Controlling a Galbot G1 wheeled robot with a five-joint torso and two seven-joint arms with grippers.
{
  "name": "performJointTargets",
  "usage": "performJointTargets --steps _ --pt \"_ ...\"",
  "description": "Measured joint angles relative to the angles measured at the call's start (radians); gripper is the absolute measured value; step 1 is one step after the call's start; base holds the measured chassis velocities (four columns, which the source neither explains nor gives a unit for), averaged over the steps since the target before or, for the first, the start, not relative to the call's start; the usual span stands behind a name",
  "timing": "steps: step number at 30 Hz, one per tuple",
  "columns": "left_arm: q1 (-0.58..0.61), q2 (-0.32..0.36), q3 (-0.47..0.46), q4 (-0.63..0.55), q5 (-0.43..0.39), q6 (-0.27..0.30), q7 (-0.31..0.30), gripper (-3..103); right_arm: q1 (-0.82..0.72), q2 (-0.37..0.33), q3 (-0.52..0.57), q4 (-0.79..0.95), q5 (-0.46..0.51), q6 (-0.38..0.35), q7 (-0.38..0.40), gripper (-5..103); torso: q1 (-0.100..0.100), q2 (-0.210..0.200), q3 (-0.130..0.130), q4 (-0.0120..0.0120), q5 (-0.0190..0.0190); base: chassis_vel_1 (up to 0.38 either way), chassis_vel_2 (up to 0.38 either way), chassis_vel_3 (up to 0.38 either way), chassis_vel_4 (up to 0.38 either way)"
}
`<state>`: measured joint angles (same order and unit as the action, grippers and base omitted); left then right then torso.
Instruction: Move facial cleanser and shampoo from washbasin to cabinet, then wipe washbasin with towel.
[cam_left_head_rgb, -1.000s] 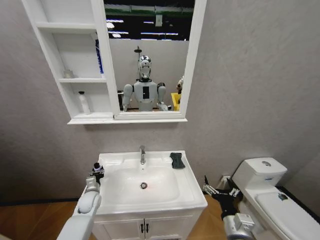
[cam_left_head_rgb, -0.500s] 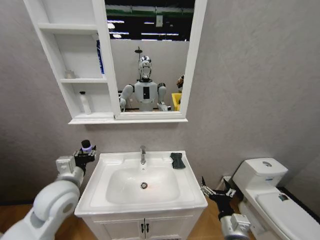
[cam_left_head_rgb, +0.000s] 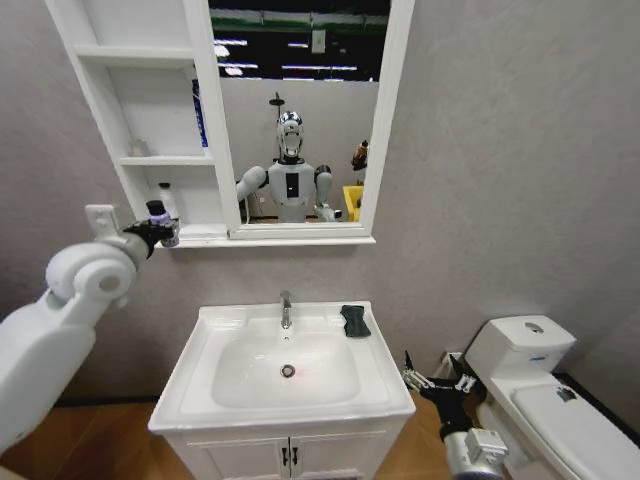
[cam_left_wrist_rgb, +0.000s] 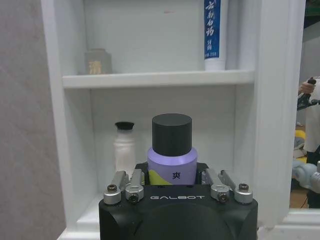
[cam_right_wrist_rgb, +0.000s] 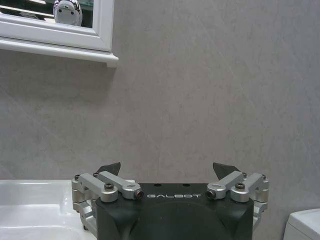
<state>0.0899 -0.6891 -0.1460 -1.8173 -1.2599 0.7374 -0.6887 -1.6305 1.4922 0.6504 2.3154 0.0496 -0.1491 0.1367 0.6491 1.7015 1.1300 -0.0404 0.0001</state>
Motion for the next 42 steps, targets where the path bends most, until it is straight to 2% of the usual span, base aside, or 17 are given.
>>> performJointTargets --steps 2,3,6,7,11,25,35,37,38,40,42 --pt "-0.104 -0.035 0.074 0.107 0.021 0.002 0.022 43 -0.001 -0.002 0.002 0.003 0.000 -0.001 0.003 100 0.000 0.000 0.000 -0.0002 0.0003 0.000 0.000 0.000 0.000" --pt "-0.104 -0.035 0.074 0.107 0.021 0.002 0.022 43 -0.001 -0.002 0.002 0.003 0.000 -0.001 0.003 100 0.000 0.000 0.000 -0.0002 0.0003 0.000 0.000 0.000 0.000" --pt "-0.194 -0.091 0.143 0.250 0.074 0.002 0.099 43 -0.004 0.000 0.002 0.008 0.000 -0.004 0.004 100 0.000 0.000 0.000 0.0001 -0.0003 0.000 0.000 0.000 0.000" --pt "-0.194 -0.091 0.143 0.250 0.074 0.002 0.099 43 -0.004 0.000 0.002 0.008 0.000 -0.004 0.004 100 0.000 0.000 0.000 0.0001 -0.0003 0.000 0.000 0.000 0.000" --pt "-0.242 -0.141 0.186 0.327 0.123 0.002 0.160 43 -0.008 -0.001 0.006 0.001 0.000 -0.003 0.004 100 0.000 0.000 0.000 -0.0002 -0.0001 0.000 0.000 0.000 0.000" --pt "-0.278 -0.195 0.226 0.489 0.184 0.000 0.216 43 -0.006 0.001 0.011 -0.015 0.004 0.011 0.005 100 0.000 0.000 0.000 0.0002 -0.0003 0.000 0.000 0.000 0.000" --pt "-0.260 -0.211 0.226 0.518 0.231 -0.022 0.226 42 -0.012 -0.001 0.015 -0.026 0.007 0.025 0.003 100 0.000 0.000 0.000 0.0001 -0.0002 0.000 0.000 0.000 0.000" --pt "-0.258 -0.216 0.226 0.530 0.242 -0.031 0.233 53 -0.013 -0.005 0.014 -0.027 0.007 0.025 0.001 100 0.000 0.000 0.000 0.0000 -0.0001 0.000 0.000 0.000 0.000" --pt "-0.258 -0.216 0.226 0.530 0.242 -0.031 0.233 53 -0.013 -0.005 0.014 -0.027 0.007 0.025 0.001 100 0.000 0.000 0.000 0.0000 -0.0001 0.000 0.000 0.000 0.000" --pt "-0.253 -0.224 0.224 0.547 0.253 -0.048 0.236 64 -0.007 -0.004 0.009 -0.026 0.006 0.024 0.000 100 0.000 0.000 0.000 0.0000 -0.0001 0.000 0.000 0.000 0.000" --pt "-0.250 -0.225 0.222 0.550 0.257 -0.052 0.237 64 -0.005 -0.003 0.008 -0.025 0.006 0.023 -0.001 100 0.000 0.000 0.000 0.0001 -0.0001 0.000 0.000 0.000 0.000"
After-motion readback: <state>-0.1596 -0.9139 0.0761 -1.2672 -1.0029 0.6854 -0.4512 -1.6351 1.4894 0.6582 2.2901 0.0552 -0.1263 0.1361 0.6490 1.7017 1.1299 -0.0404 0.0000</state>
